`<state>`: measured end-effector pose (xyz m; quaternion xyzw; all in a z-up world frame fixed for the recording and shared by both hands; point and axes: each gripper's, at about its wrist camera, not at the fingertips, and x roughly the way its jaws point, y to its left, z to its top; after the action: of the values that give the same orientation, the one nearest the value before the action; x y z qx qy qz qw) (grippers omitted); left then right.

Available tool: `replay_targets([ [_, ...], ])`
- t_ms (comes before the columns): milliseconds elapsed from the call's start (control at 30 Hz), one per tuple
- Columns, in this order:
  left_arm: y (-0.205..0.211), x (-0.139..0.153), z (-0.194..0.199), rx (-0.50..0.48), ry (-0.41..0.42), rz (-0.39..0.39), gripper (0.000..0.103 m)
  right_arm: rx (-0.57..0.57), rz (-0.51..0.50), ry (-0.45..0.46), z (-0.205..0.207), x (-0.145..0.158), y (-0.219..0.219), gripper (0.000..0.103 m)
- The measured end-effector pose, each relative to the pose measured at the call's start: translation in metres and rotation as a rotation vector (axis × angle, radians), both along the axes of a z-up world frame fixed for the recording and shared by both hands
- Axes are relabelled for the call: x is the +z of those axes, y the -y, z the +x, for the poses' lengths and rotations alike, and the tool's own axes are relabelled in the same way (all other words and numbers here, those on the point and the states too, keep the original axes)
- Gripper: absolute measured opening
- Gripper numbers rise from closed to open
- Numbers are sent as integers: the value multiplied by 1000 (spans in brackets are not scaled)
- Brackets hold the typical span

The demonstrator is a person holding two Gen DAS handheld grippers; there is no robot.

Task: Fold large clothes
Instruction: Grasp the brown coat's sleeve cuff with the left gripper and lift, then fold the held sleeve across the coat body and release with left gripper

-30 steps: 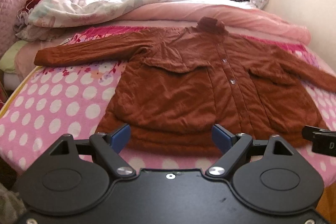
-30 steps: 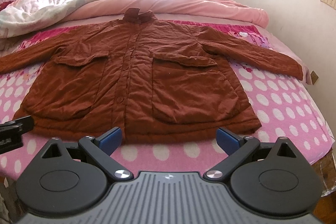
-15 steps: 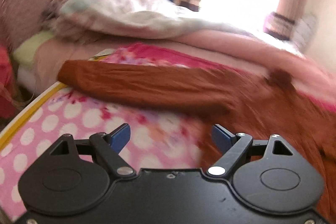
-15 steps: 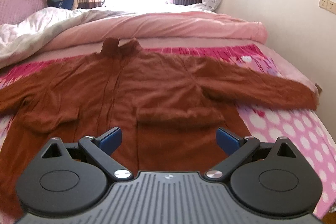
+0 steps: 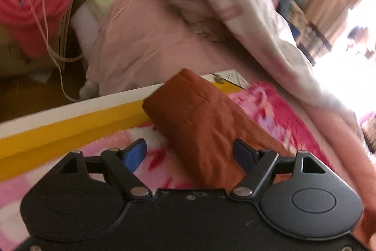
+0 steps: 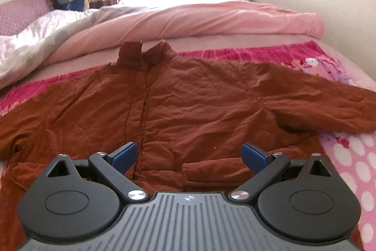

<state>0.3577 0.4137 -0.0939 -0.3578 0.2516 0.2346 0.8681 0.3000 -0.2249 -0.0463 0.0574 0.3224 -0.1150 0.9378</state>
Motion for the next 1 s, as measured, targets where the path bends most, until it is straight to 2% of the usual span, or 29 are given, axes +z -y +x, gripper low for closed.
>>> replay_targets([
  [33,-5,-3,4,15,8,-16,79,0,-11,-11,4,-3,-3,103],
  [167,-10,-2,15,36,39,0,74,3,-44,-46,17,-13,-13,103],
  [200,-13,-2,19,38,47,-7,60,4,-46,-54,20,-15,-15,103],
  [233,-15,-3,22,43,44,-17,41,7,-46,-62,23,-17,-17,103],
  [367,-23,-8,27,55,57,-45,29,15,-38,-94,32,-26,-21,103],
  [433,-17,-6,23,44,65,-39,15,17,-41,-99,34,-28,-22,103],
  [533,-9,6,22,23,95,-4,11,8,-40,-98,34,-29,-20,103],
  [733,40,64,15,-85,218,62,11,-7,-9,-70,24,-23,-2,103],
  [833,85,98,15,-187,287,86,10,-24,6,-49,15,-18,12,103],
  [1000,186,145,27,-393,388,104,10,-45,20,-12,-1,-9,38,103],
])
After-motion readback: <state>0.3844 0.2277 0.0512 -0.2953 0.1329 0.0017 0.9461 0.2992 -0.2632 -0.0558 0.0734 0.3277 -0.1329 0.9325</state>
